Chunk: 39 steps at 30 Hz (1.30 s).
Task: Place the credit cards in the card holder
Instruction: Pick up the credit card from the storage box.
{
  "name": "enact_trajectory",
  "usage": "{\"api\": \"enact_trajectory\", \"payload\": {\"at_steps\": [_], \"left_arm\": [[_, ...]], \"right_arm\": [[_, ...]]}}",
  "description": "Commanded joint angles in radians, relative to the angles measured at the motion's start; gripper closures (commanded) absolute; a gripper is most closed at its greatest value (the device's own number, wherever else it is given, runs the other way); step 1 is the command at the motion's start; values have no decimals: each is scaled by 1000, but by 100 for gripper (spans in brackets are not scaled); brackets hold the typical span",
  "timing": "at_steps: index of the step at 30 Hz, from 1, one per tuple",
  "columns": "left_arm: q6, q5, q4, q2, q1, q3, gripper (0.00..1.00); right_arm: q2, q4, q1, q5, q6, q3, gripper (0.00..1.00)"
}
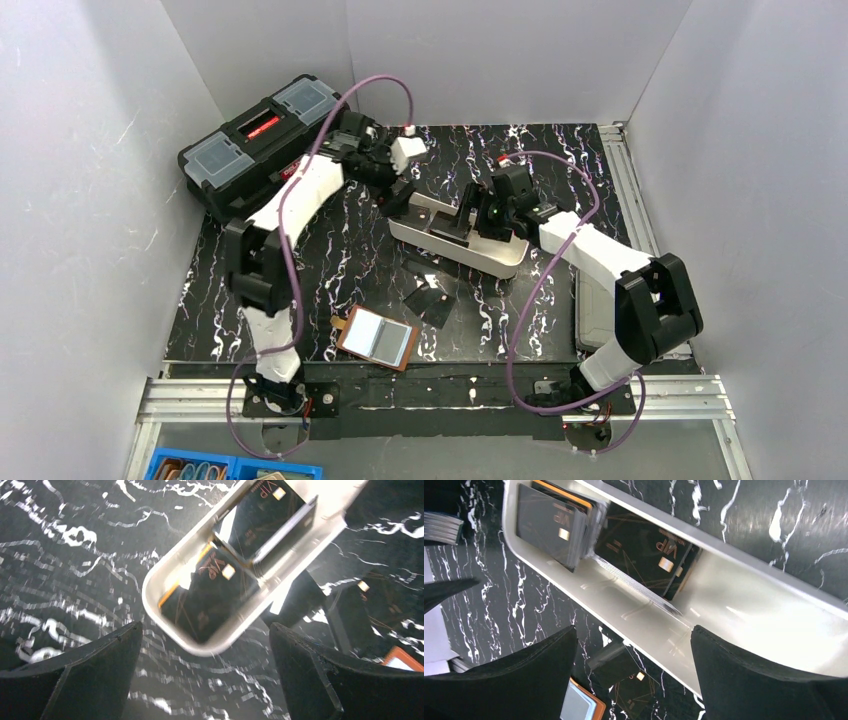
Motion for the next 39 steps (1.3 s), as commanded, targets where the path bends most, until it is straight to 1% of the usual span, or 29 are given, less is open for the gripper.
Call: {"api": "enact_trajectory", "payload": {"at_steps": [1, 6, 11, 18, 25, 30, 39], "left_arm": [[49, 17, 95, 109, -66, 111, 2], [93, -8, 231, 186, -130, 80, 2], [131, -52, 292, 231, -171, 69, 2], [259, -105, 359, 245, -194, 7, 2], [347, -131, 439, 265, -212, -46, 2], [367, -152, 485, 273, -232, -75, 2], [334, -150, 482, 249, -234, -107, 2]], "right_arm": [[-19, 146, -4, 12, 112, -88, 12], [21, 212, -10, 38, 151, -112, 13], [44, 301, -36, 9, 187, -162, 13], [55, 388, -83, -21, 235, -230, 13], [61, 513, -104, -57, 285, -295, 11], [89, 567, -116, -89, 325, -300, 11], [115, 673, -118, -115, 374, -325, 11]]}}
